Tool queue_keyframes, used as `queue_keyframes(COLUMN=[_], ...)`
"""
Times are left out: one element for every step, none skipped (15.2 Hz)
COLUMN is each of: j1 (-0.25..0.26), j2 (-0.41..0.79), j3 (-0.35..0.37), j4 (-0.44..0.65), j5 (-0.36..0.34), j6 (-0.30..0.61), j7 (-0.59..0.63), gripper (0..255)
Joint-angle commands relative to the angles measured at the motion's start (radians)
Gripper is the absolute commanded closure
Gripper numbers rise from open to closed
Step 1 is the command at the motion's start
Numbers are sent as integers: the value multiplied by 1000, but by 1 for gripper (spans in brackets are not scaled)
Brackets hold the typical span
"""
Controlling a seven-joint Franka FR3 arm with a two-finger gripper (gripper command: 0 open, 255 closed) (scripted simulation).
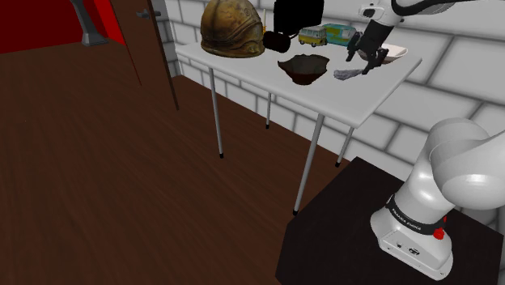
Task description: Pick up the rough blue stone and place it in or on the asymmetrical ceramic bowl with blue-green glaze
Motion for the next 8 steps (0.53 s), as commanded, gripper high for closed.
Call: queue_keyframes(j1=[3, 5, 8, 10, 12, 12, 12, 12], j2=[10, 15, 20, 26, 29, 29, 29, 29], j3=[-14, -21, -28, -35, -40, -40, -40, -40], j4=[-17, -25, -34, -42, -46, -47, -46, -46], j5=[-4, -6, -8, -9, -10, -10, -10, -10], j6=[26, 40, 54, 69, 77, 77, 77, 77], j7=[0, 1, 1, 1, 1, 1, 1, 1], gripper=[0, 0, 0, 0, 0, 0, 0, 0])
